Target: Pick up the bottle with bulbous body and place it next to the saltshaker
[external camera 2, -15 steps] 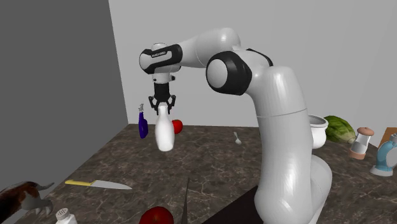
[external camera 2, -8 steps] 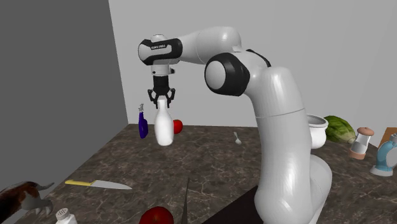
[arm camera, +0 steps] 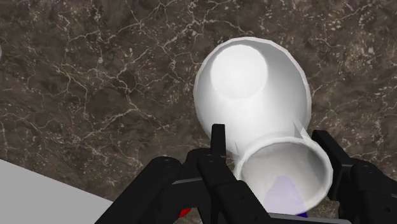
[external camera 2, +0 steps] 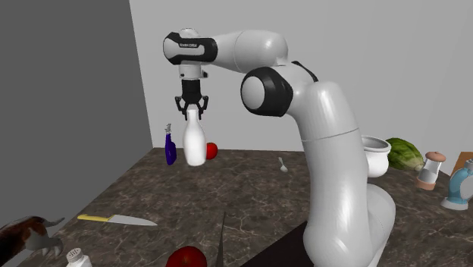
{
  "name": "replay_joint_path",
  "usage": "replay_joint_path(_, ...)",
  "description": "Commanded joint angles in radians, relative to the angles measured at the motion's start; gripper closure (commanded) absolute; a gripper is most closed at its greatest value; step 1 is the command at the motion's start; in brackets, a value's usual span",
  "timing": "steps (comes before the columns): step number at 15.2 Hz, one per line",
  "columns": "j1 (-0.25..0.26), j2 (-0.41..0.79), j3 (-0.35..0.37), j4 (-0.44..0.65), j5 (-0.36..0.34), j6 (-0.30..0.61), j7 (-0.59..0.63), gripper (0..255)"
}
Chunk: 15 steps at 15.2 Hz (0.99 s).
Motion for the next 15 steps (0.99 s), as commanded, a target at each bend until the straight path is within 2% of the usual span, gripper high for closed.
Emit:
replay_joint_path(1,0.001,0.016,0.000,0.056,-0.001,-0.040,0.001,255)
replay_joint_path(5,0.003,0.051,0.000,0.157,-0.002,-0.105,0.003,255)
replay_joint_path(9,0.055,-0.077,0.021,-0.044,-0.004,-0.032,0.076,255)
replay_joint_path(15,0.132,-0.201,0.062,-0.223,-0.006,0.027,0.194,255)
